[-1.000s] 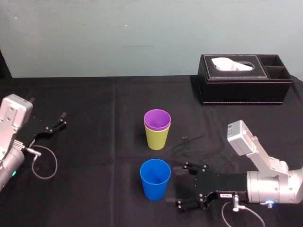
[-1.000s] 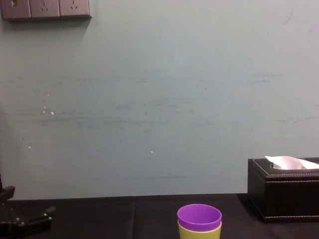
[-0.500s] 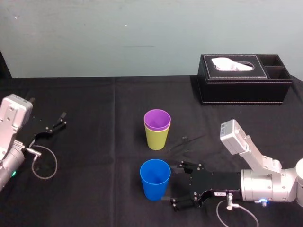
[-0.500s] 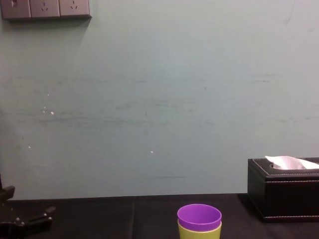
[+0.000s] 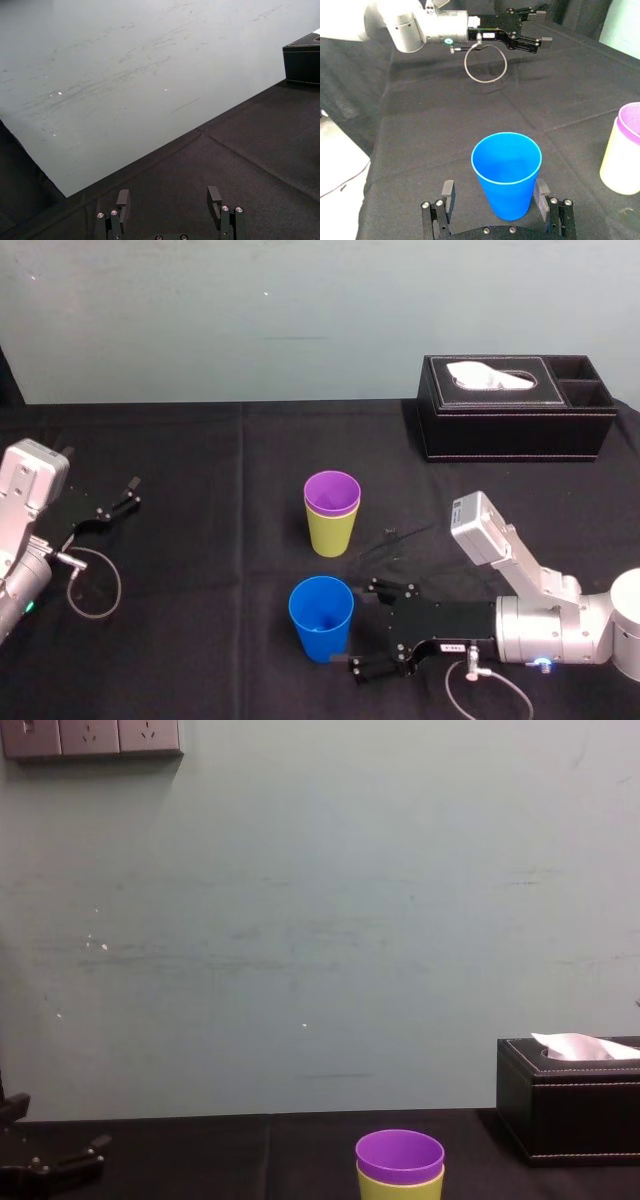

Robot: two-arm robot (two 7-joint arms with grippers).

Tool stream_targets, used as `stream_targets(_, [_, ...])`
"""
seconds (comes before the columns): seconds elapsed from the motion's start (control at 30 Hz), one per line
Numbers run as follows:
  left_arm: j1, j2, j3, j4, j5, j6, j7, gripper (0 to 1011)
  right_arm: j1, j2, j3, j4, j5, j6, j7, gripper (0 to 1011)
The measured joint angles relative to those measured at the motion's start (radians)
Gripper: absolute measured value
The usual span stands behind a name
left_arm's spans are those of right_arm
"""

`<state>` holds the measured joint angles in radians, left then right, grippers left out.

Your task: Stack the three plastic cups sequentially using one hand.

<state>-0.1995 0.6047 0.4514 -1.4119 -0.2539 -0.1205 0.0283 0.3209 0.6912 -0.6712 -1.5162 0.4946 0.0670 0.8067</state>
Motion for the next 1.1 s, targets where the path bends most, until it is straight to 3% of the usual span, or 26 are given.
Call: stream_targets(1.1, [0.0, 0.0, 0.0, 0.0, 0.0, 0.0, 0.0, 1010, 0.032, -0.034, -0.017, 0.019, -0.041, 0.002, -0.014, 1003])
